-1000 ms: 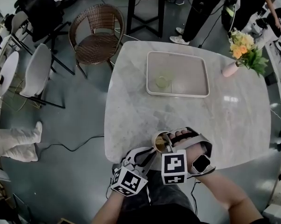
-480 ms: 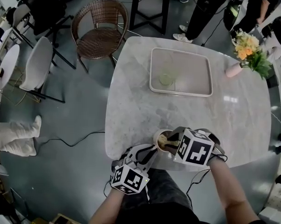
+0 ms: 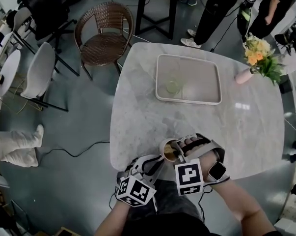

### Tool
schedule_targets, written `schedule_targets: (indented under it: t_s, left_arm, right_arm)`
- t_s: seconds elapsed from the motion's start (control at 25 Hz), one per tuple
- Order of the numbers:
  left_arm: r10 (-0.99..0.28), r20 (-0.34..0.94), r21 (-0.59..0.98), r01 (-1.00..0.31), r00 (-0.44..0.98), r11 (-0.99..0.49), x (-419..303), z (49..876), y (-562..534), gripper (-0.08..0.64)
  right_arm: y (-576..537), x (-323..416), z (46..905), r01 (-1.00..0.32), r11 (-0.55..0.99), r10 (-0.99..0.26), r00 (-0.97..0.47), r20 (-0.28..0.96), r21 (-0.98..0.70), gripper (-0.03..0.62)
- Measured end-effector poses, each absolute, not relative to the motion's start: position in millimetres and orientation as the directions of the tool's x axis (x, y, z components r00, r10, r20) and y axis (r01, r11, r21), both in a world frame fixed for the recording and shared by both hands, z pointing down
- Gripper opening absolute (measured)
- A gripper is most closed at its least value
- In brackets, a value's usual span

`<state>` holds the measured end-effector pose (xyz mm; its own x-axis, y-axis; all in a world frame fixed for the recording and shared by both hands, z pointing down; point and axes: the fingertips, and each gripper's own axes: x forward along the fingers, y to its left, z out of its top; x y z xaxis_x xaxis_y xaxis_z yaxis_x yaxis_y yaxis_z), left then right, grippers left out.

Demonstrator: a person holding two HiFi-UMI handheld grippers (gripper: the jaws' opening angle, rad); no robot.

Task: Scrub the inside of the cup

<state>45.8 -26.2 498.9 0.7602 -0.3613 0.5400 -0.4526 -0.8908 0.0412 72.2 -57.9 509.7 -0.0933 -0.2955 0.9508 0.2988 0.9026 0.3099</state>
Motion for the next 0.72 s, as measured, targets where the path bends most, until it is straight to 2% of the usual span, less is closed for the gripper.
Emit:
schedule_targets:
  t_s: [0.12,0.24,0.36,0.48,0.64,0.72]
  left_arm:
    - [-0.364,0.538,0.047,-0.457,0.761,-0.888,45.9,499.8,-26.2,0.060]
    - [-0.367,0.535,0.039,-0.456,0.761,-0.889,45.8,500.0,-26.7,0.057]
    - [-0.369,0.540,0.025,-0.452,0.757,-0.892,45.3,499.9,-26.4,0.055]
    - [-0.373,0.542,0.030,-0.461,0.753,-0.887,45.9,499.6,-26.3,0.055]
    - [-0.372,0.542,0.037,-0.463,0.754,-0.885,45.6,499.9,-27.1,0.056]
    - [-0.371,0.543,0.035,-0.462,0.753,-0.886,45.3,499.6,-27.3,0.055]
  right_arm:
    - [-65.5,72.7,510.1,0.364,0.843,-0.396,-0.082,0.915,0.397,0.067]
    - [-64.3,75.3,515.4,0.307,0.879,-0.376,-0.025,0.926,0.365,0.066]
    - [-55.2,75.3,523.0,0.142,0.973,-0.187,0.022,0.982,0.182,0.066]
    - [-45.3,70.3,522.8,0.026,1.000,0.000,-0.023,1.000,0.001,0.066]
    - [-38.0,63.1,515.1,-0.078,0.979,0.171,-0.207,0.963,-0.190,0.063]
    - [-36.7,63.1,505.5,-0.143,0.954,0.211,-0.308,0.928,-0.264,0.064]
